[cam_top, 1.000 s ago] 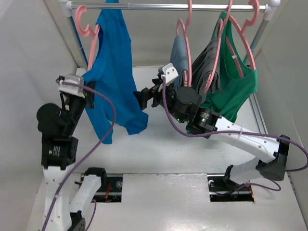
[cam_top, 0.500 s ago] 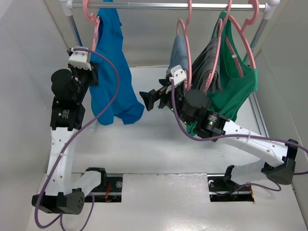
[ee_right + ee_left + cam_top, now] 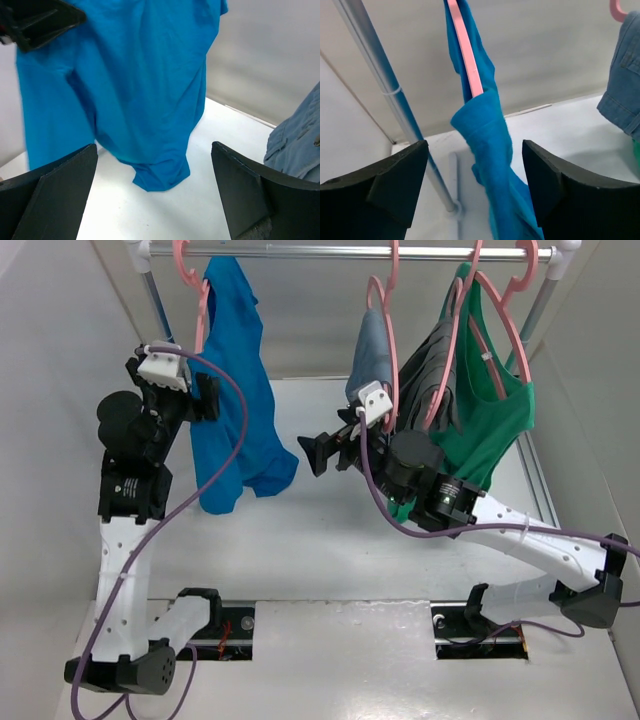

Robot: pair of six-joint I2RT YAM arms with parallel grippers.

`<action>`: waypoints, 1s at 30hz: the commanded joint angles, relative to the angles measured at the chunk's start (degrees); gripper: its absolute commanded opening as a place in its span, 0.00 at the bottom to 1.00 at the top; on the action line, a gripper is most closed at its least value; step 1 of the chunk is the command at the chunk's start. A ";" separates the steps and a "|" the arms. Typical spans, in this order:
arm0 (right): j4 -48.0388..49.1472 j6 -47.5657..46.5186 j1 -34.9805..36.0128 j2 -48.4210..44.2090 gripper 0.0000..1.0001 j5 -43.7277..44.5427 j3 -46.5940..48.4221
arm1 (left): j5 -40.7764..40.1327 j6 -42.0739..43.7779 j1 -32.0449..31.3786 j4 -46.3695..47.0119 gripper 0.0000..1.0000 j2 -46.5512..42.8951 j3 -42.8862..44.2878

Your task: Place the t-shirt on the hanger

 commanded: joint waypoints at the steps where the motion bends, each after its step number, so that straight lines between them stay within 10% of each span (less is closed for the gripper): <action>1: -1.42 -2.01 0.14 -2.50 1.00 -0.68 -0.22 | 1.20 0.83 -0.12 1.20 0.74 -2.96 3.49; 4: -3.97 -2.54 0.14 -2.50 1.00 -2.25 -1.27 | 1.20 1.97 -0.12 0.58 1.00 -4.80 4.28; 13: -9.68 -2.54 0.14 -5.04 1.00 -7.19 -7.42 | 3.66 3.03 -0.12 1.98 1.00 -14.99 4.11; 21: -9.68 1.58 0.14 -10.76 1.00 -3.24 -22.53 | -37.67 4.42 1.72 9.64 1.00 -32.56 -14.68; 30: -9.68 14.05 0.14 -23.38 1.00 9.40 -41.58 | -49.42 17.52 4.97 10.52 1.00 -45.32 -50.98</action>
